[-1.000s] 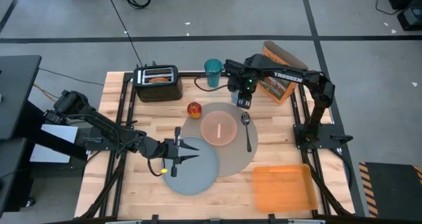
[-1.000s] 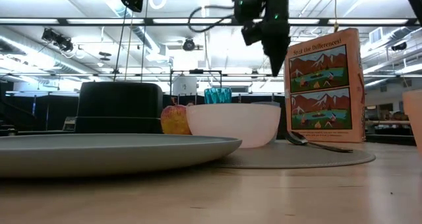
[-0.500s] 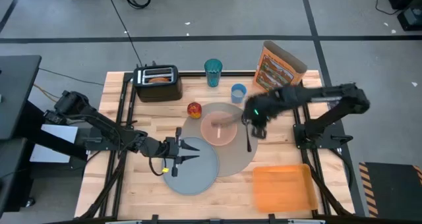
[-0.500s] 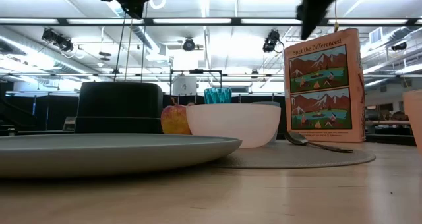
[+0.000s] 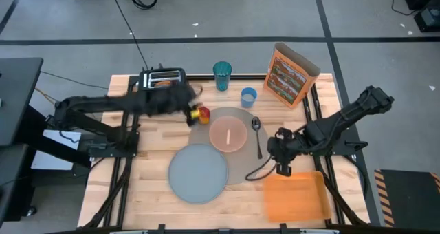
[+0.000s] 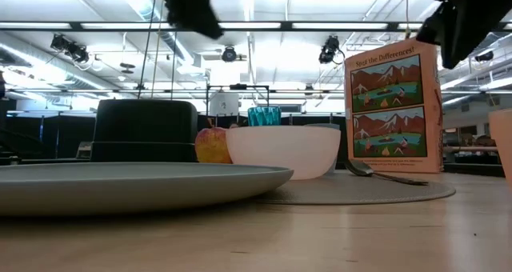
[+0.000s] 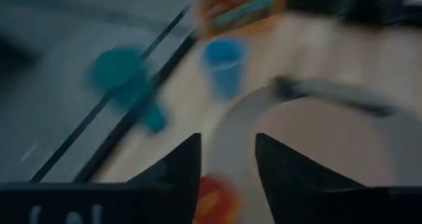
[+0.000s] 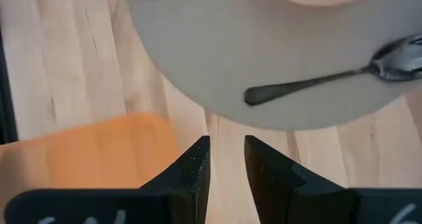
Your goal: Arrange a breakfast setting
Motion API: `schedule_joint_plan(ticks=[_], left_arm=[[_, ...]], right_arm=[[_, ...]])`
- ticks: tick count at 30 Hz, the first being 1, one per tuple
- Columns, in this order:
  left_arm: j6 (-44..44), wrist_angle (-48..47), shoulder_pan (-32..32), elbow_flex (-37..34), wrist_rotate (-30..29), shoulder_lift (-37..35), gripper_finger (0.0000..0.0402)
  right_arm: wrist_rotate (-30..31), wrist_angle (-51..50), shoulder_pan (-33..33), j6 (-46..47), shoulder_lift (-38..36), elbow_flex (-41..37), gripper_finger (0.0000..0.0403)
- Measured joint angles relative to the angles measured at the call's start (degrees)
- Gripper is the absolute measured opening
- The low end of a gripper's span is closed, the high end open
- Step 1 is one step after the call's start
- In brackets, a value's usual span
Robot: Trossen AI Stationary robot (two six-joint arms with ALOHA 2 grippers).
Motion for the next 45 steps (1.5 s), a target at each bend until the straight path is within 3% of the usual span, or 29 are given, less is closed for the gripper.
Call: schedule_joint_plan(ticks=[3, 6, 9, 13, 20, 26, 34, 45], left_arm=[[-1.2, -17.6, 9.5, 8.0, 1.7, 0.2, 0.0188], [0.0, -28.7, 20.0, 13.6, 3.1, 0.5, 0.0213], [7.1, -33.6, 28.1, 15.0, 3.6, 0.7, 0.0216], [20.4, -33.9, 33.8, 14.2, 4.3, 1.0, 0.0193], [32.0, -34.8, 38.0, 14.2, 8.9, 7.1, 0.0152], [37.7, -39.9, 39.6, 14.1, 9.2, 13.1, 0.0143], [40.5, -38.7, 39.8, 14.1, 5.7, 15.3, 0.0144], [42.4, -36.2, 40.1, 14.1, 9.2, 15.3, 0.0144]], right_arm=[[2.9, 1.5, 2.0, 0.8, 0.1, -0.6, 0.0101], [5.7, 3.0, 3.6, 1.0, 0.2, -1.1, 0.0101], [7.2, 4.9, 4.7, 1.1, 0.2, -1.4, 0.0101], [7.4, 7.4, 5.4, 2.7, 0.2, -1.4, 0.0101], [8.0, 9.6, 5.8, 5.3, 0.2, -1.4, 0.0101], [9.0, 10.4, 5.8, 4.4, 0.2, -1.4, 0.0101], [11.3, 10.7, 5.8, 1.4, 0.2, -1.4, 0.0101], [11.2, 11.1, 5.8, 0.1, 0.2, -1.4, 0.0101]])
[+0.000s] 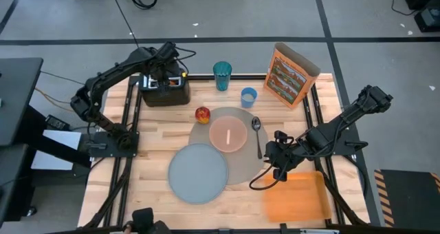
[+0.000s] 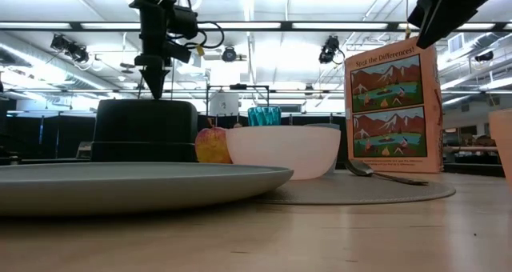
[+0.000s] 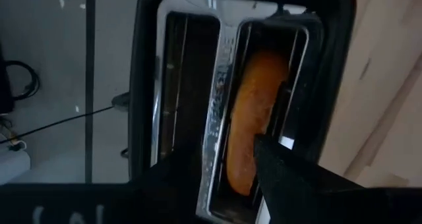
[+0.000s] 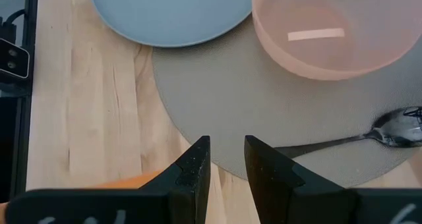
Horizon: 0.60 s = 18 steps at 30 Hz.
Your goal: Arrange a breakfast setting
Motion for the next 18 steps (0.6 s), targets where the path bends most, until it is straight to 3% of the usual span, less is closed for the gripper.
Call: schedule_joint_plan(ticks=[6, 13, 18], left_arm=[[0.5, -1.7, 0.0, 0.0, 0.4, 0.0, 0.0142], [10.3, -1.8, 0.0, -1.3, 1.2, 0.0, 0.0142], [13.2, 2.2, -0.1, -4.2, -4.4, -0.1, 0.0141]], right_arm=[[-0.5, 0.5, 0.0, 0.3, 0.0, 0.0, 0.0101], [-0.6, 0.4, 0.0, 0.3, 0.0, 0.0, 0.0101], [-0.6, 0.4, 0.1, 0.3, 0.0, 0.0, 0.0101]])
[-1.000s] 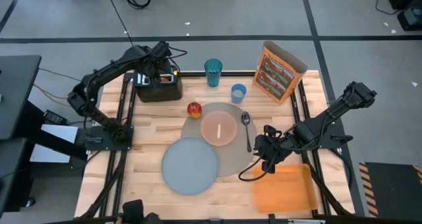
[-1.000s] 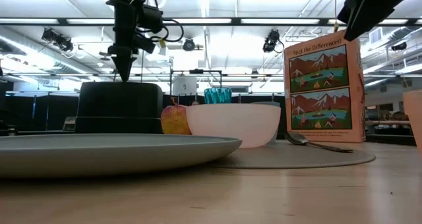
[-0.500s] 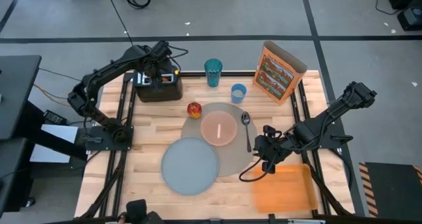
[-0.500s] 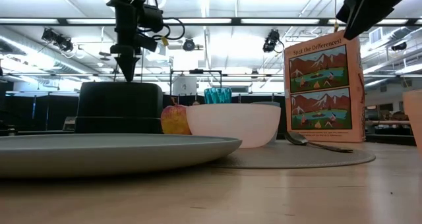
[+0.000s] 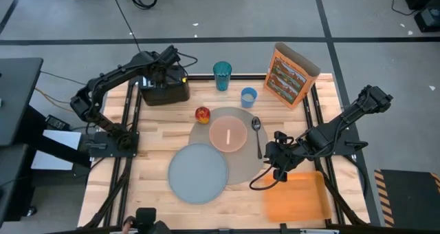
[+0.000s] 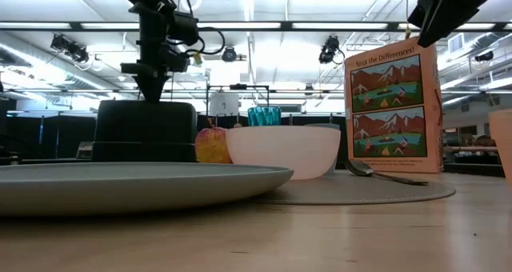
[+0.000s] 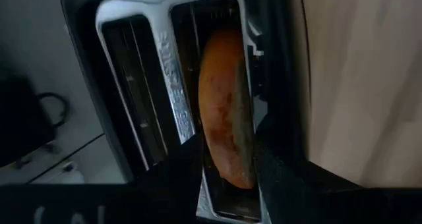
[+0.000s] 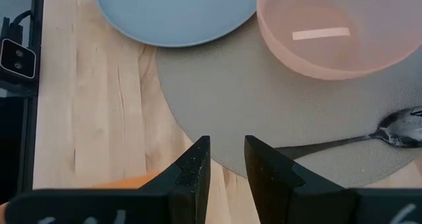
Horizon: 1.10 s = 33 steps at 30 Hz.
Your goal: Arrange a breakfast setting
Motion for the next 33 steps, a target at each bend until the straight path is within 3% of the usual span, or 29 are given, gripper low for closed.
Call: schedule_joint_plan(ticks=[7, 14, 22, 25, 31, 33], left_arm=[[-0.8, 1.4, 0.3, -0.2, -0.3, 0.3, 0.0141], [-4.9, 1.6, 1.8, -1.0, 6.3, 0.1, 0.0141], [-5.7, 1.7, 2.9, -2.8, 7.1, -0.2, 0.0138], [-5.7, 1.8, 2.9, -2.9, 7.2, -0.2, 0.0115], [-5.8, 0.9, 3.0, -3.2, 7.3, 0.0, 0.0031], [-6.0, 0.8, 3.0, -3.2, 7.3, 0.0, 0.0024]], right_arm=[[0.2, 0.0, 0.0, -1.3, 0.0, 0.0, 0.0101], [0.2, 0.5, 0.0, -1.1, 0.0, 0.0, 0.0101], [-0.4, 0.5, 0.0, -1.3, 0.0, 0.0, 0.0101], [-0.4, 0.5, 0.0, -1.4, 0.0, 0.0, 0.0101], [-0.5, 0.4, 0.0, -1.5, 0.0, 0.0, 0.0101], [-0.5, 0.4, 0.0, -1.5, 0.0, 0.0, 0.0101]])
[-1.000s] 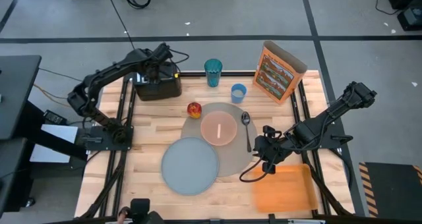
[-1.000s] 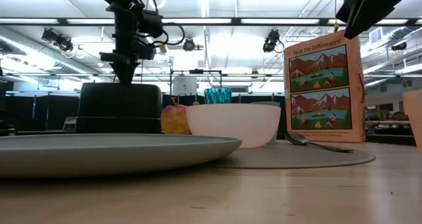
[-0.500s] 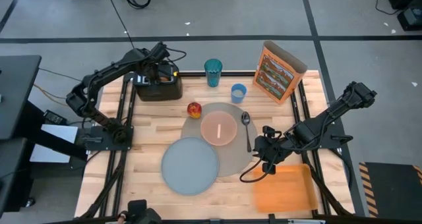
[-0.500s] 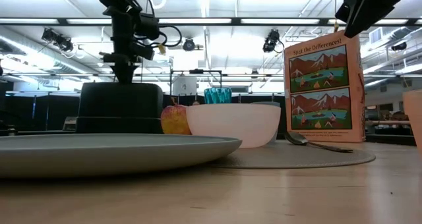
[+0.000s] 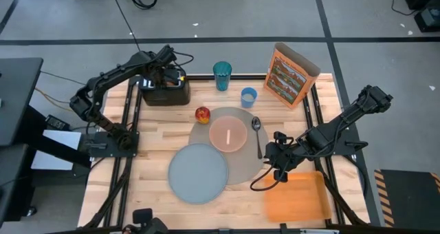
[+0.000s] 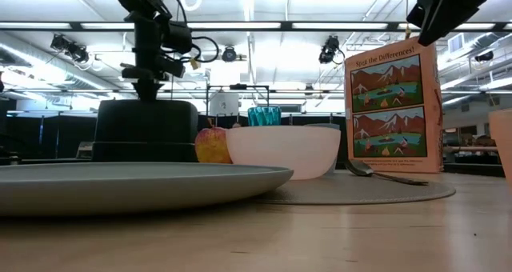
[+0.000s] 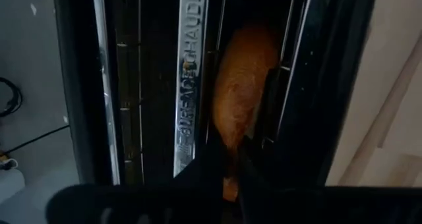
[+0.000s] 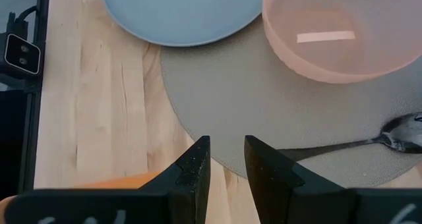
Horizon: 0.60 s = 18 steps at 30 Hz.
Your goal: Arrange a breakfast setting
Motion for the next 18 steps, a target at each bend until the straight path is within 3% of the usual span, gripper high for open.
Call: schedule_joint_plan(ticks=[7, 18], left_arm=[[-2.4, -3.0, -0.5, 3.6, -0.2, 0.1, 0.0024], [-5.9, -12.5, -3.1, 16.7, -2.6, 0.0, 0.0022]], right_arm=[[-0.1, 0.0, 0.0, 0.0, 0.0, 0.0, 0.0101], [-0.1, 0.0, 0.0, 0.0, 0.0, 0.0, 0.0101]])
